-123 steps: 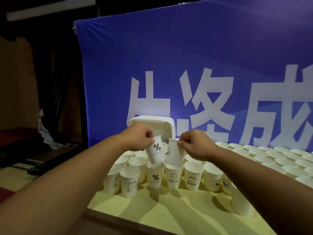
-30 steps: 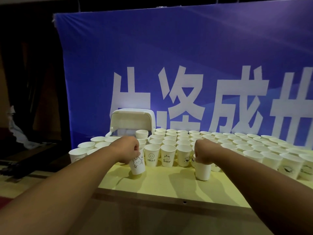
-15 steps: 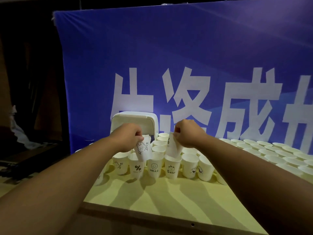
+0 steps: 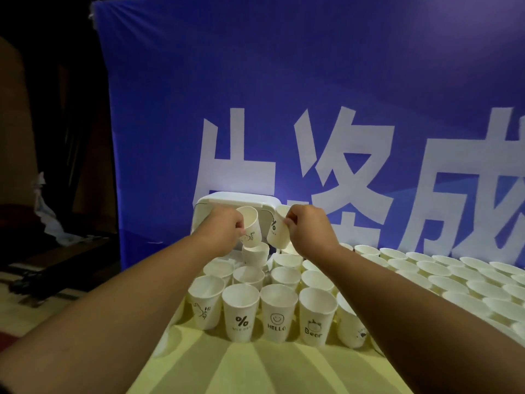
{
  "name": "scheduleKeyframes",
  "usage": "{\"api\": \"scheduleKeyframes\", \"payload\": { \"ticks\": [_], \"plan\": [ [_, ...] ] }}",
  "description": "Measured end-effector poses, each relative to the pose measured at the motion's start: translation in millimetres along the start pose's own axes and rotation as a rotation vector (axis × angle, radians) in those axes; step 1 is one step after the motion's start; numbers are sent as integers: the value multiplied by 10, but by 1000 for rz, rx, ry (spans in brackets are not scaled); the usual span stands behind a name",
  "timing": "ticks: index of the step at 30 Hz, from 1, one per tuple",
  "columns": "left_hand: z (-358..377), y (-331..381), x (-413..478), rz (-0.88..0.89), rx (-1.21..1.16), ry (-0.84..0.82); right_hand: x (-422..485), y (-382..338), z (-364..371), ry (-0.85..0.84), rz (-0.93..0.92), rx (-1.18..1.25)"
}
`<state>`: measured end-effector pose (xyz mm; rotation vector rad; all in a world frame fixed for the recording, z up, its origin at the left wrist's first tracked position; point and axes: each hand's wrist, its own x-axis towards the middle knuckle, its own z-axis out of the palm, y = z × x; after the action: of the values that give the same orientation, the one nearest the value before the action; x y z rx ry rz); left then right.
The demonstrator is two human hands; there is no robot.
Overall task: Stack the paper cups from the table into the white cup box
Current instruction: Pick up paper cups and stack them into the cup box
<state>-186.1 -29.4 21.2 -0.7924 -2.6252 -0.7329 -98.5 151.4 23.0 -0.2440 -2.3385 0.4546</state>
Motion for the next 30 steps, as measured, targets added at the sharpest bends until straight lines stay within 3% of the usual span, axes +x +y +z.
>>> {"api": "scheduleKeyframes", "payload": {
  "ticks": [11,15,24,30],
  "plan": [
    [517,-57,447,-82,135,-187,281,139,368,128,-71,16],
    [618,-132,482,-153,113,-207,307,120,526,58,-85,9],
    [442,-289,406,-47,74,-213,371,24,774,-98,-91,-24],
    [179,-501,188,-40,105,-251,327,-23,977,-365,-51,-92]
  ]
}}
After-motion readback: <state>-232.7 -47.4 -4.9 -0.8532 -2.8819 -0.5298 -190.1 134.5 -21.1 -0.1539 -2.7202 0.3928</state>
